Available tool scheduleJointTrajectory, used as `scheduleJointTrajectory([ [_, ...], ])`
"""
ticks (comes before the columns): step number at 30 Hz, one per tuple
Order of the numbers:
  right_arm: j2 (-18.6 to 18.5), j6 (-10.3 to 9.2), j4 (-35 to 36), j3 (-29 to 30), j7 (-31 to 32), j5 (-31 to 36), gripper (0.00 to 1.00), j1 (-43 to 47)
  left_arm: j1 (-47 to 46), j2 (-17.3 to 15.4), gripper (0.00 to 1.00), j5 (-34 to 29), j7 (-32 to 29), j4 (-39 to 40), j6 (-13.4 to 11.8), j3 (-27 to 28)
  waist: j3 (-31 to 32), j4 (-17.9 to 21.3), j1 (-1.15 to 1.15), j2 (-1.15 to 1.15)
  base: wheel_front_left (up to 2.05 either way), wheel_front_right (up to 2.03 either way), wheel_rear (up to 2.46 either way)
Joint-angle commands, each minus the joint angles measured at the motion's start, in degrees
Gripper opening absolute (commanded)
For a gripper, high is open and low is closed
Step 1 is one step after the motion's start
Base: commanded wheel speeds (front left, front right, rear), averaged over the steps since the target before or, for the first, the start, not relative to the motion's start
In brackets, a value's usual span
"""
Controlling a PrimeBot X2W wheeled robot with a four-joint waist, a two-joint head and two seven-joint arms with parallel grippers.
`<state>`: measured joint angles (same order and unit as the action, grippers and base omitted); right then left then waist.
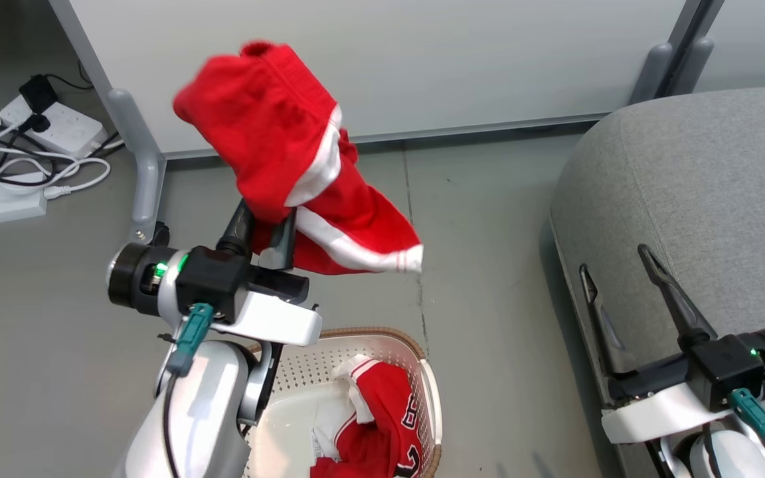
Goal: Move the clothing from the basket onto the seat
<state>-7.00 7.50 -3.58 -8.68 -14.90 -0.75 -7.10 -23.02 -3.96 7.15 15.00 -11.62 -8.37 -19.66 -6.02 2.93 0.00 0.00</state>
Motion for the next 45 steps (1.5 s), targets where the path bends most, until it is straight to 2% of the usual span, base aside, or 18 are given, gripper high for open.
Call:
scheduleJointTrajectory([
  [1,-0.16,-0.01,-0.16,-0.13,-0.22,-0.26,1.00,0.71,0.66,0.10,0.00,-0.17,0.25,1.86,0.45,0.64,0.44,0.03,0.00,0.00,0.00,0.00,0.00],
  [7,-0.01,0.00,-0.36,-0.65,-0.22,-0.79,1.00,1.15,3.27,0.88,0.00,1.66,0.20,13.34,2.76,3.56,1.70,0.84,0.00,0.00,0.00,0.00,0.00],
  [12,-0.09,-0.01,-0.48,-0.87,-0.22,-1.05,1.00,1.78,5.30,1.01,0.00,4.27,0.15,18.97,4.40,0.34,2.49,1.52,0.00,0.00,0.00,0.00,0.00],
  [17,-0.07,0.00,-0.54,-0.90,-0.22,-0.97,1.00,2.07,6.77,1.00,0.00,4.39,0.15,19.37,5.48,-4.40,2.98,1.73,0.00,0.00,0.00,0.00,0.00],
  [26,-0.02,0.00,-0.60,-1.25,-0.23,-0.91,1.00,2.01,8.08,0.99,0.00,2.98,0.16,16.20,9.79,-9.49,3.27,1.91,0.00,0.00,0.00,0.00,0.00],
  [43,-0.14,-0.01,-0.60,-1.41,-0.23,-1.15,1.00,2.43,8.64,1.00,0.00,2.79,0.17,16.32,9.76,-9.26,3.63,2.03,0.00,0.00,0.00,0.00,0.00],
  [45,0.51,0.00,-0.24,-0.59,-0.23,-2.71,1.00,2.60,8.67,1.00,0.00,2.82,0.17,16.21,9.77,-9.25,3.67,2.04,0.00,0.00,0.00,0.00,0.00],
])
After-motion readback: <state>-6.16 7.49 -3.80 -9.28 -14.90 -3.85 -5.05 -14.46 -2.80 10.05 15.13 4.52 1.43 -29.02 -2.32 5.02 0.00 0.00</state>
